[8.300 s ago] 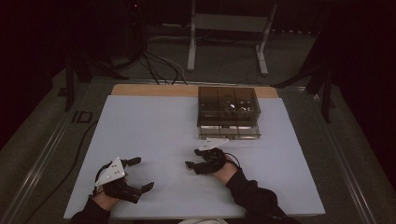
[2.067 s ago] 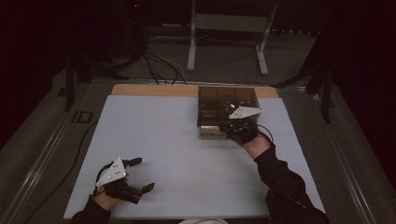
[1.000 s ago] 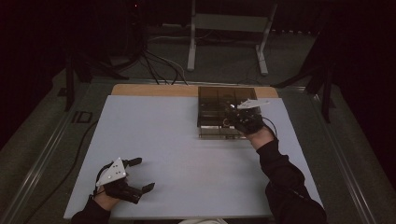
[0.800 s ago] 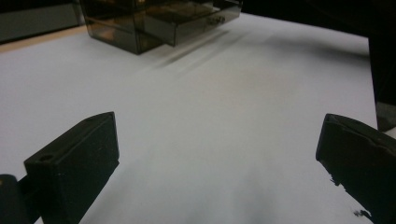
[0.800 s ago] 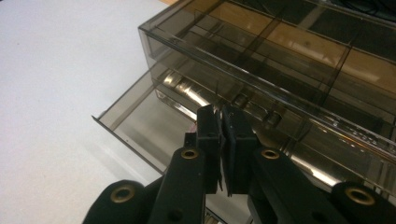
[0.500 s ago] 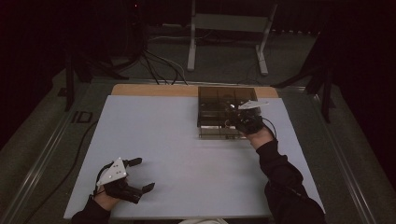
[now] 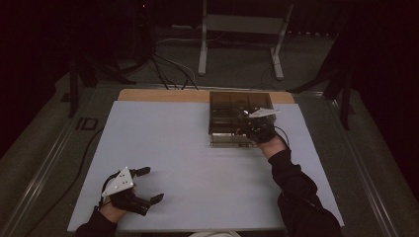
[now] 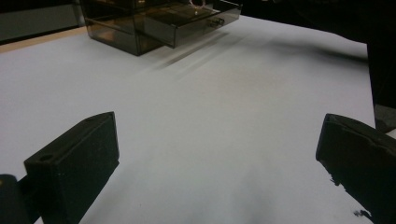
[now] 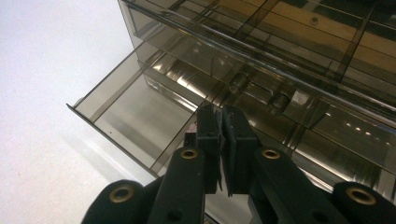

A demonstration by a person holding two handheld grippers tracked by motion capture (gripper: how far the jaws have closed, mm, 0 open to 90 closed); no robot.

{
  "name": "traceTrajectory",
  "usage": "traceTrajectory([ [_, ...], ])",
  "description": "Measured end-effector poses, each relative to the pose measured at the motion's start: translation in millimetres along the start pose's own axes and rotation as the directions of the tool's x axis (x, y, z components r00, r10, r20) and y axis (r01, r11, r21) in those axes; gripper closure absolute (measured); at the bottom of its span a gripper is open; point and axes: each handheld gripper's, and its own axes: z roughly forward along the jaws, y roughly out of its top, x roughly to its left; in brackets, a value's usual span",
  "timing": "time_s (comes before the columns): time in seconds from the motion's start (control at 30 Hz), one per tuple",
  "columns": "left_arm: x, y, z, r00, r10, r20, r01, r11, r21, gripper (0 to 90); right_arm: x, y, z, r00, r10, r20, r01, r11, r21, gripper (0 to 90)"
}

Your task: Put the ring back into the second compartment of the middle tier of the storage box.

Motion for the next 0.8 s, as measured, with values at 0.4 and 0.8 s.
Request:
traceTrajectory([
  [0.4, 0.2, 0.0, 0.2, 1.0, -0.002, 0.001, 0.002, 1.0, -0.001, 0.8, -4.7, 0.6, -4.9, 0.9975, 0.049, -0.05, -0.051, 0.997, -0.054, 39.4],
  [0.8, -0.2, 1.1, 0.4, 1.0, -0.007, 0.0, 0.007, 1.0, -0.007, 0.8, -1.7, 0.1, -13.1, 0.9942, 0.065, -0.086, -0.073, 0.993, -0.095, 10.7],
])
